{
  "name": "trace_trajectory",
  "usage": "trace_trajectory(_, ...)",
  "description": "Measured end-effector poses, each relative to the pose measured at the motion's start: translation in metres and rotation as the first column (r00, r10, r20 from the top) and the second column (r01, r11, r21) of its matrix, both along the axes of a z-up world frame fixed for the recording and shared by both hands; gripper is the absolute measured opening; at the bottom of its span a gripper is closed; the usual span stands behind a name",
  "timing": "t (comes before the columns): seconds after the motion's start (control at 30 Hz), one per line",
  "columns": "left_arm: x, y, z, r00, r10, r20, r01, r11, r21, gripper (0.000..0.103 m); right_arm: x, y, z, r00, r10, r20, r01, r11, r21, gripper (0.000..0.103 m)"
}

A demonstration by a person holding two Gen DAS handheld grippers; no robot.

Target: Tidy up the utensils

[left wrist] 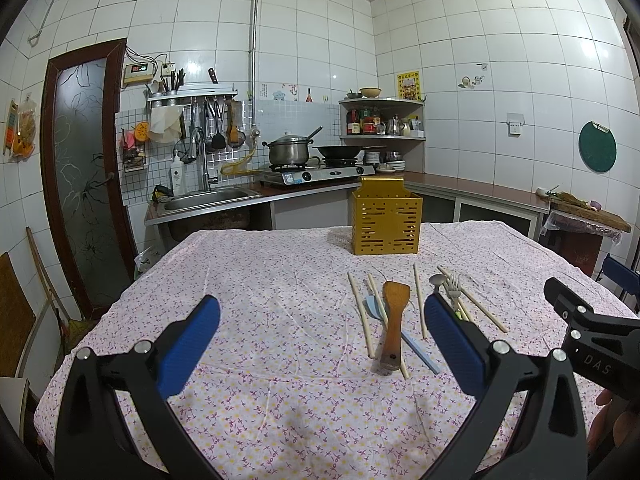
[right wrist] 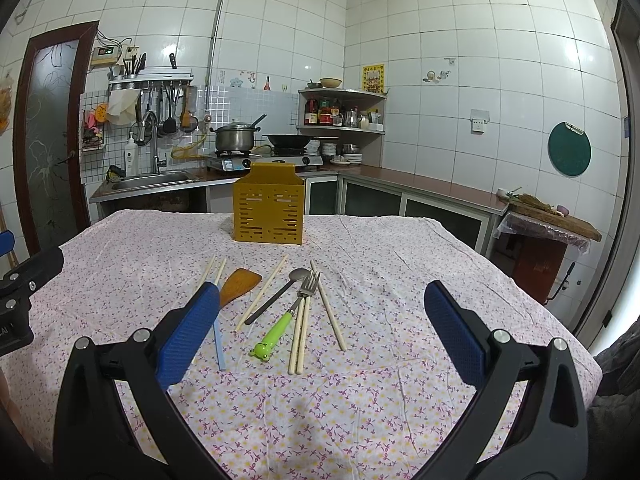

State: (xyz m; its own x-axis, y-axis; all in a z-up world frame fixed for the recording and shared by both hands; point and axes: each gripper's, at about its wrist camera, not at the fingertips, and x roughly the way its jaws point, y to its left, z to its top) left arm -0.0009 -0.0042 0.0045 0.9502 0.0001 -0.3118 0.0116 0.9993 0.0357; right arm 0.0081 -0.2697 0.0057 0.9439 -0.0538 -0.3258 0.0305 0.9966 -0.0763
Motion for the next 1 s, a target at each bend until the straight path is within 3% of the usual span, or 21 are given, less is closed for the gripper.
trace_trajectory(0.53, 0.009, 0.001, -0.009, 1.0, 0.003, -0.019, -0.003, 1.0, -0.001, 0.1, 0.005, 0.0, -0.005, 1.0, 0.0, -0.014, 0.0, 1.0, -0.001, 0.099)
trace_trajectory(0.7, 0.024, 0.003, -0.013, 0.998, -0.004, -0.059, 0.003, 1.0, -0.015, 0.1, 0.013, -0.002, -0.007, 1.0, -0.012, -0.022, 0.012, 1.0, -0.005, 0.099)
trace_trajectory(1.0, 0.075, 0.002, -0.02, 0.981, -0.045, -0.187, 0.04, 0.999, -0.028, 0.1, 0.064, -0.011, -0.012, 0.994, 0.011, -0.107, -0.012, 1.0, -0.007, 0.099)
